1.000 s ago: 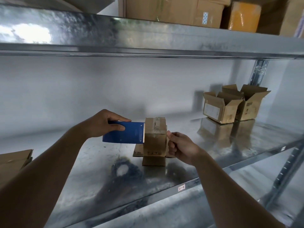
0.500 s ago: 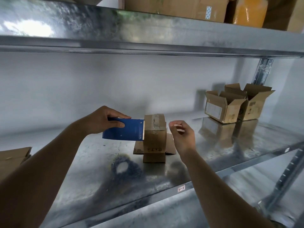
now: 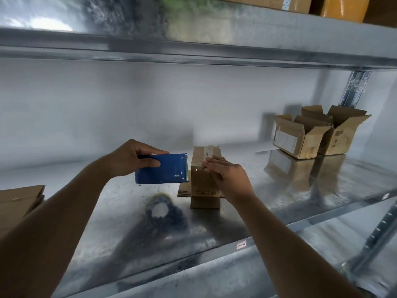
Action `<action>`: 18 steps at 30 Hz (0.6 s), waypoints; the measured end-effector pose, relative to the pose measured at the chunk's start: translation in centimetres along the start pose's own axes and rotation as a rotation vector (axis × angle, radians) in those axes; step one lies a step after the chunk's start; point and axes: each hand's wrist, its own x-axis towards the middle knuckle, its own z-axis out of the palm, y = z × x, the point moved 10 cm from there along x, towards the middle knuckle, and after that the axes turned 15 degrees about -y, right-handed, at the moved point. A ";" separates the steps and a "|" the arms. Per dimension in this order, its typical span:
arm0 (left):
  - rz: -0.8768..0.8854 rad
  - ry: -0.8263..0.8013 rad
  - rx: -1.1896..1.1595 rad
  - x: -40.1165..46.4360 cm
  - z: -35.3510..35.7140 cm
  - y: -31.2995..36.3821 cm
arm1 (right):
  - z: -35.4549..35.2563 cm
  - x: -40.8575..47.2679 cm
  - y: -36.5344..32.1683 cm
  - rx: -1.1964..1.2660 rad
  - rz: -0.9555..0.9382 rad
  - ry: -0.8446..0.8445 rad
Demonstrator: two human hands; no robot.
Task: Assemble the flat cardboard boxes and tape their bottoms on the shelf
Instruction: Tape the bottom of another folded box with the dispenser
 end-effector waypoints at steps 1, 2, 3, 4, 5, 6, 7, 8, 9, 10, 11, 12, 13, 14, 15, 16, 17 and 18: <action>-0.004 0.002 0.003 -0.1 0.0 -0.1 | -0.1 0.0 -0.2 -0.007 0.005 0.015; -0.007 0.001 0.010 -0.1 0.0 -0.1 | -0.2 -0.1 -0.4 -0.018 0.007 0.028; -0.007 0.000 0.014 -0.1 0.1 0.0 | -0.2 -0.1 -0.5 -0.031 0.011 0.035; -0.007 -0.001 0.015 0.0 0.2 0.0 | -0.2 -0.1 -0.6 -0.047 0.019 0.028; -0.008 -0.001 0.017 0.1 0.2 0.0 | -0.3 -0.1 -0.6 -0.061 0.030 0.015; -0.010 0.005 0.016 0.0 0.1 -0.2 | -0.4 0.0 -0.7 -0.067 0.046 0.000; -0.013 0.016 0.012 -0.3 -0.1 -0.5 | -0.5 0.0 -0.7 -0.062 0.064 -0.011; -0.015 0.032 0.002 -0.8 -0.4 -0.9 | -0.6 -0.1 -0.7 -0.048 0.085 -0.025; -0.016 0.054 -0.010 -1.4 -0.7 -1.4 | -0.5 -0.1 -0.6 -0.030 0.108 -0.041; -0.017 0.074 -0.023 -1.9 -0.9 -1.7 | -0.3 0.0 -0.5 -0.020 0.133 -0.053; -0.021 0.091 -0.035 -2.3 -1.0 -1.9 | -0.1 0.1 -0.4 -0.022 0.164 -0.058; -0.028 0.106 -0.042 -2.6 -1.0 -2.0 | 0.0 0.3 -0.6 -0.038 0.200 -0.056; -0.035 0.112 -0.039 -2.5 -0.8 -1.9 | -0.1 0.5 -0.7 -0.071 0.237 -0.041; -0.045 0.116 -0.024 -2.2 -0.5 -1.6 | -0.2 0.8 -1.0 -0.109 0.273 -0.029; -0.057 0.123 0.004 -1.9 -0.3 -1.3 | -0.2 1.1 -1.5 -0.152 0.301 -0.024; -0.072 0.134 0.045 -1.6 -0.3 -0.9 | -0.1 1.5 -2.2 -0.198 0.315 -0.020; -0.087 0.148 0.106 -1.4 -0.3 -0.5 | 0.1 1.7 -2.7 -0.240 0.319 -0.016; -0.103 0.158 0.175 -1.1 -0.4 -0.1 | 0.4 1.8 -3.3 -0.275 0.315 -0.008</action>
